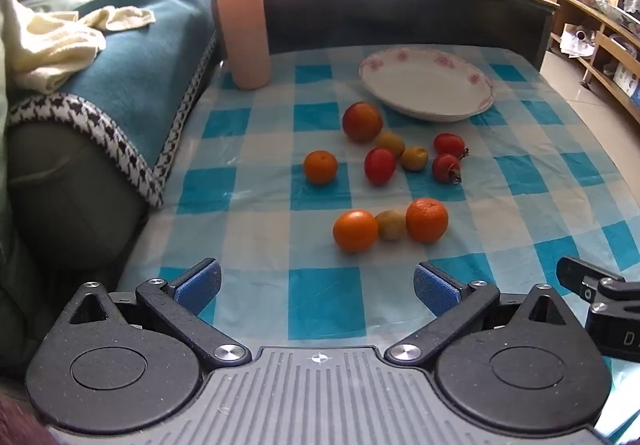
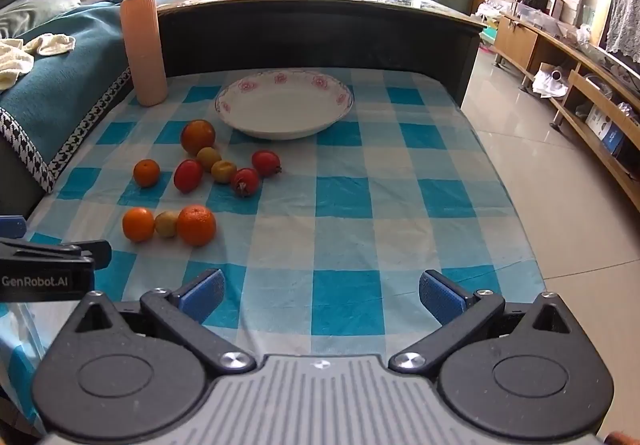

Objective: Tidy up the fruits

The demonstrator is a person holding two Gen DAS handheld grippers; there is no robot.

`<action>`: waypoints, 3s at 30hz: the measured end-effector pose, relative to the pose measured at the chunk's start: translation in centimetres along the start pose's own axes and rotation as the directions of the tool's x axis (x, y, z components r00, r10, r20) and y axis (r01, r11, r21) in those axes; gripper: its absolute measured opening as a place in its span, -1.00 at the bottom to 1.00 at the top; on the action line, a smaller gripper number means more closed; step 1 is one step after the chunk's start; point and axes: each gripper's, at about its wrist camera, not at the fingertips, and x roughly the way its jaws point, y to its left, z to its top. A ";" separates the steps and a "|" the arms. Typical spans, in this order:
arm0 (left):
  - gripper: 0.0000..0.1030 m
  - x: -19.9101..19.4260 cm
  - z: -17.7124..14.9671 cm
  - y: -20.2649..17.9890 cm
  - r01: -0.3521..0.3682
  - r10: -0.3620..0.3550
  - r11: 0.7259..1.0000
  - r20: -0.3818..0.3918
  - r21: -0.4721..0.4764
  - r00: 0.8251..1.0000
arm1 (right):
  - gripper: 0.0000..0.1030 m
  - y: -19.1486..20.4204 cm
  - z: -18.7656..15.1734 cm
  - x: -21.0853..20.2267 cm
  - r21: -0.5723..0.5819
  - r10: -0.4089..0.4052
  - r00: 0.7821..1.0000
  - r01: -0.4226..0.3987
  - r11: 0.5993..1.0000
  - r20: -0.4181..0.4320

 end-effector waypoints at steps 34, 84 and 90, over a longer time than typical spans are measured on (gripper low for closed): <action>1.00 1.0 -0.7 -0.3 0.022 -0.019 0.999 -0.083 0.029 0.996 | 1.00 1.3 -1.0 1.4 0.009 0.017 0.998 -0.016 1.000 -0.052; 1.00 1.2 -1.0 -0.6 0.017 -0.011 0.998 -0.097 0.060 0.995 | 1.00 1.5 -1.1 1.6 0.007 0.016 0.998 -0.015 1.000 -0.062; 1.00 1.3 -0.9 -0.8 0.012 -0.005 0.998 -0.103 0.064 0.995 | 1.00 1.5 -1.1 1.7 0.007 0.016 0.998 -0.016 1.000 -0.064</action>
